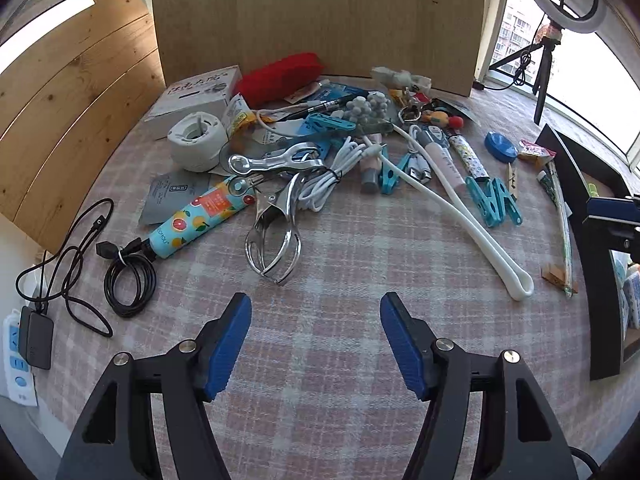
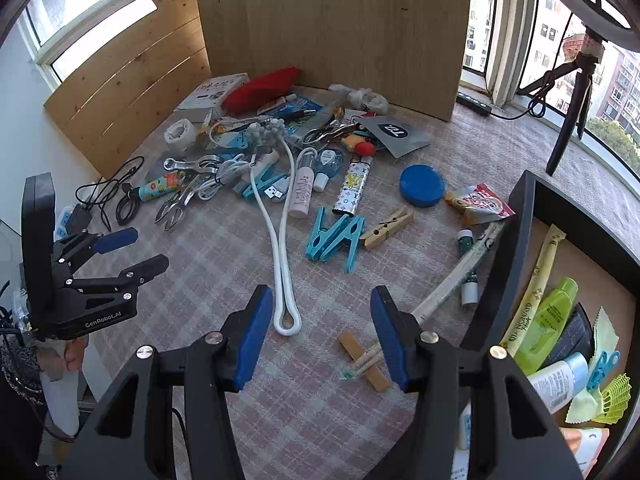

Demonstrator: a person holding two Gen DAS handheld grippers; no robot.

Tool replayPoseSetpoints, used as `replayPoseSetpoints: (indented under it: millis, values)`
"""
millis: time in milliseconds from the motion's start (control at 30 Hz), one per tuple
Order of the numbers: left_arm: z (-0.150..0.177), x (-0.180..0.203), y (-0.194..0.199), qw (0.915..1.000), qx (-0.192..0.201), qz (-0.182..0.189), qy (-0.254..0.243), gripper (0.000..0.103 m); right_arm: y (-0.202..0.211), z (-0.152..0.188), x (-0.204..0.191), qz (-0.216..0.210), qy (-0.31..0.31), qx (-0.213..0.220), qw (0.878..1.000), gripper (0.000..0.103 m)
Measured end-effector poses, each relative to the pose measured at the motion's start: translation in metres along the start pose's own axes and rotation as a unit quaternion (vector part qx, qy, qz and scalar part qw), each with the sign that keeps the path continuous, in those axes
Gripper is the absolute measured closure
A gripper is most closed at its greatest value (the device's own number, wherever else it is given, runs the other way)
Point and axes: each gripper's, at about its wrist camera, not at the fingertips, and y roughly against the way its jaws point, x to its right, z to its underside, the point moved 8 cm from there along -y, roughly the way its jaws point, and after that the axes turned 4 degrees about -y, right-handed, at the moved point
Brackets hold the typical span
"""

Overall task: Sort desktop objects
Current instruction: 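Grasp the steel clamp with the left gripper while the right grasps the white cable massager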

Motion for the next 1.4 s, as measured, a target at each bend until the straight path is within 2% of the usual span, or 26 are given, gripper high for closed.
replayPoseSetpoints:
  millis: [133,433,633,700,733,800,867,1100,1400]
  values:
    - [-0.003,-0.014,-0.014,0.9996,-0.007,0.008,0.028,0.038,-0.028,-0.005,-0.022,0.003,0.03,-0.017,0.999,0.053]
    - [-0.011,-0.024,-0.038,0.9986,-0.019,0.011,0.048,0.038,-0.088,-0.021,-0.042,0.018,0.057,-0.054,0.997,0.054]
    - [-0.021,-0.028,-0.047,0.9979,-0.017,0.012,0.062,0.039,-0.112,-0.031,-0.049,0.013,0.055,-0.072,0.996,0.065]
    - [-0.023,-0.027,-0.05,0.998,-0.018,0.012,0.059,0.041,-0.118,-0.035,-0.049,0.017,0.052,-0.074,0.996,0.07]
    - [-0.024,-0.026,-0.052,0.9981,-0.019,0.013,0.057,0.046,-0.12,-0.037,-0.048,0.019,0.051,-0.072,0.996,0.072]
    - [-0.025,-0.023,-0.057,0.9982,-0.024,0.013,0.053,0.061,-0.122,-0.042,-0.047,0.024,0.047,-0.069,0.996,0.08]
    - [-0.025,-0.023,-0.056,0.9986,-0.017,0.006,0.049,0.067,-0.122,-0.046,-0.044,0.018,0.033,-0.069,0.997,0.081]
    - [-0.02,-0.021,-0.048,0.9982,-0.008,0.022,0.056,0.068,-0.104,-0.042,-0.036,-0.011,0.0,-0.056,0.998,0.082]
    - [-0.006,-0.005,-0.018,0.9962,0.005,0.058,0.065,0.07,-0.065,-0.028,-0.031,-0.055,-0.033,-0.044,0.997,0.083]
